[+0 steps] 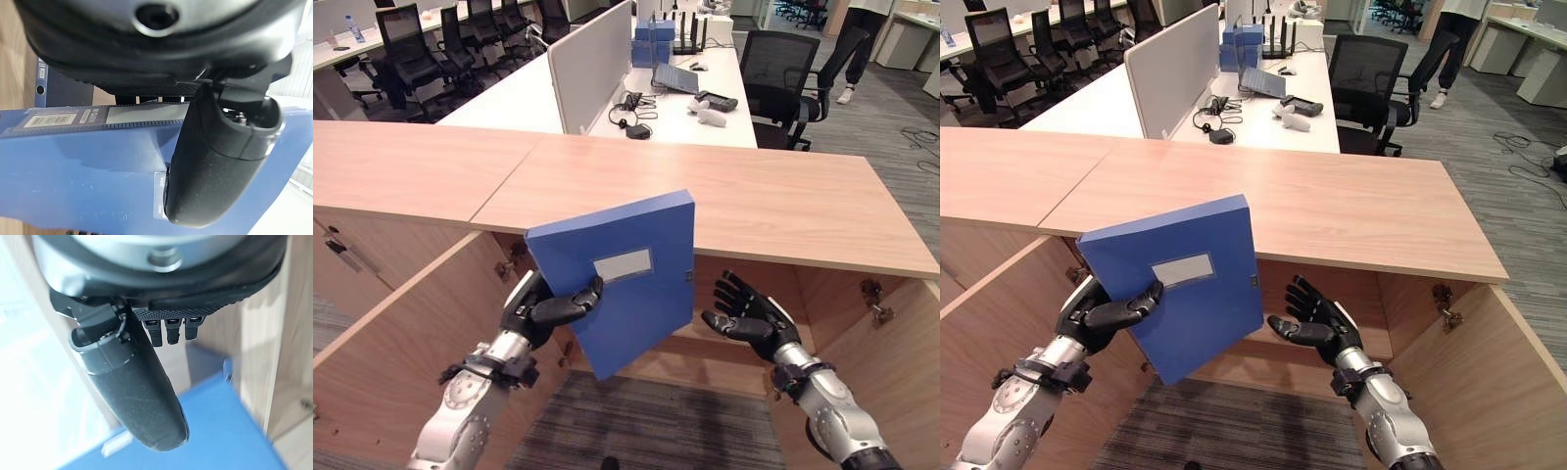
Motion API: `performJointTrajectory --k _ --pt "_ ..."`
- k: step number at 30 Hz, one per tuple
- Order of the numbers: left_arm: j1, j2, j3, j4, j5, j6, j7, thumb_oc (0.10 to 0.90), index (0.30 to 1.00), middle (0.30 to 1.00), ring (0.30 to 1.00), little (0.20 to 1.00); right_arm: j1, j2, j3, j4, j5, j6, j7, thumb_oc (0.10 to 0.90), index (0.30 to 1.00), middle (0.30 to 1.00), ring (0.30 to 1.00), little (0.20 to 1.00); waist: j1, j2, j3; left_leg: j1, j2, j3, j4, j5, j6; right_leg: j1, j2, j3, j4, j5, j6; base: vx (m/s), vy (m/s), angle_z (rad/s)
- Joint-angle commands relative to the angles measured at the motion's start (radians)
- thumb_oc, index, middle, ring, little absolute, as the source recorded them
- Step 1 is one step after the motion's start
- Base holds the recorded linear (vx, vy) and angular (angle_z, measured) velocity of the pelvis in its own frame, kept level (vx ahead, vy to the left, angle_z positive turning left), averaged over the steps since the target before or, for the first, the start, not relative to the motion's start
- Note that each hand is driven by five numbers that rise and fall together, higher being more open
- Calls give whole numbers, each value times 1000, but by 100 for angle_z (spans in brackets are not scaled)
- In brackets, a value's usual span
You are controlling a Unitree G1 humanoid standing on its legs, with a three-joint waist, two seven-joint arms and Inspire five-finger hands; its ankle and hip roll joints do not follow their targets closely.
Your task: Put the empty folder in the office cabinet
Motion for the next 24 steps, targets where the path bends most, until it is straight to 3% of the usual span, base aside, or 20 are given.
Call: performJointTrajectory --k 1,11,18,24 --pt "-164 -25 71 -74 -5 -135 -67 400 300 300 300 300 -177 -50 -5 -86 77 -72 60 800 900 900 900 900 1 14 -42 72 78 26 -1 -124 -51 -1 -79 3 27 -57 94 0 0 0" --pt "-158 -12 -8 -159 -55 -85 -157 400 300 300 300 300 -258 -34 73 -136 82 -56 99 800 900 900 900 900 7 12 -39 67 79 23 -1 -122 -49 -3 -79 5 25 -56 94 0 0 0" --pt "-164 109 -104 -241 -183 0 -258 400 300 300 300 300 -297 -26 141 -130 112 -48 124 800 900 900 900 900 9 12 -36 63 78 16 -1 -120 -47 -5 -76 3 29 -57 95 0 0 0" --pt "-260 165 -193 -291 -304 10 -279 400 300 300 300 300 -296 6 261 -200 249 -23 185 800 900 900 900 900 7 10 -31 59 74 13 -1 -118 -45 -11 -75 9 35 -58 97 -2 4 2"
